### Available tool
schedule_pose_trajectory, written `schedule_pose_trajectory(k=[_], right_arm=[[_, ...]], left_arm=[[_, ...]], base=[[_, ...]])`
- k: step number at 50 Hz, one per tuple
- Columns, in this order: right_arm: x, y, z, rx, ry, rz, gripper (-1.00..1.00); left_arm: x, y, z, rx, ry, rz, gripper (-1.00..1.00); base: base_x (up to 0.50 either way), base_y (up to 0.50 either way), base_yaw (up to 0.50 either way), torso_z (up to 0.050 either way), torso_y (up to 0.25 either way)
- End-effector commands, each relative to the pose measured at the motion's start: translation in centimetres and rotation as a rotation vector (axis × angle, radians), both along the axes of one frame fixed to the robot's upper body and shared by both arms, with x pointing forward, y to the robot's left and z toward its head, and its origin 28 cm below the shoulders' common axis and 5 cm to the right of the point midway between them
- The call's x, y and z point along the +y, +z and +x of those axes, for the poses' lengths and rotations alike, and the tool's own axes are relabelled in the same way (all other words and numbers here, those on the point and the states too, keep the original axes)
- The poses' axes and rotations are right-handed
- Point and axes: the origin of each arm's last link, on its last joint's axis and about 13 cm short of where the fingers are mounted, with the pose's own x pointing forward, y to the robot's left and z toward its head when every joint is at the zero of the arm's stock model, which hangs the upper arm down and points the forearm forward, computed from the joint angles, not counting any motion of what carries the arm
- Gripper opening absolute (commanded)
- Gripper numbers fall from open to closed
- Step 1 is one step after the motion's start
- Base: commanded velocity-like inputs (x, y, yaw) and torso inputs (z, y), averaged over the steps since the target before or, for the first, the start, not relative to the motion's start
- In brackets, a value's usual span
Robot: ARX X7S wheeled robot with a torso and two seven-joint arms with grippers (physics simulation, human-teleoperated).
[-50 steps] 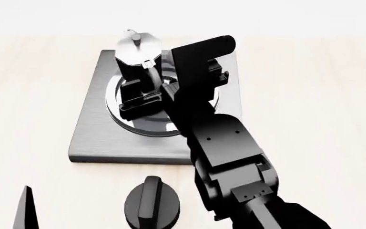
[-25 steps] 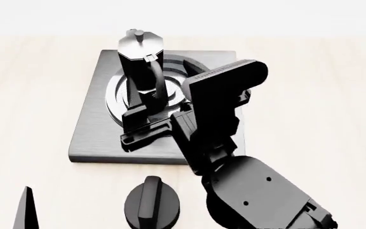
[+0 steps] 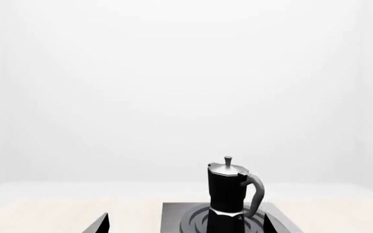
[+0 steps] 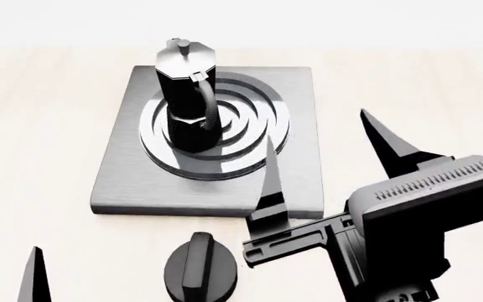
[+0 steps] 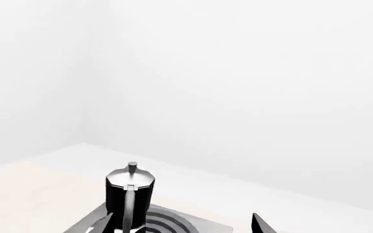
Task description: Put both moka pots on the stove.
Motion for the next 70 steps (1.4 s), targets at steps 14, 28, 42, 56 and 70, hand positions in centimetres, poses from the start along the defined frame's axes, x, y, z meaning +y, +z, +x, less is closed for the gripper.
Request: schedule_pose_trajectory(k=[14,28,42,56,70], right_arm=[[-9.3,-0.3,-7.8,0.06,-0.354,-0.098,1.0],[-13.9,1.7,-4.5,0.138,-0.49,-0.105,1.0],[-18.3,6.8,-2.8,0.266,-0.531,-0.125,1.0],[-20.8,7.7,-2.3,0.433,-0.474,-0.101,1.0],[-21.8,7.9,-1.7,0.567,-0.408,-0.092,1.0]], left_arm=[[0.0,0.3,-0.1,-0.004,0.006,0.0,1.0],[0.0,0.2,-0.1,-0.003,0.004,0.001,1.0],[-0.1,-0.1,0.1,-0.001,0.001,0.001,1.0],[-0.3,0.2,0.0,0.003,-0.009,-0.001,1.0],[-0.4,0.3,-0.1,0.002,-0.019,0.004,1.0]], base=[[0.0,0.0,0.0,0.0,0.0],[0.0,0.0,0.0,0.0,0.0],[0.0,0.0,0.0,0.0,0.0],[0.0,0.0,0.0,0.0,0.0],[0.0,0.0,0.0,0.0,0.0]])
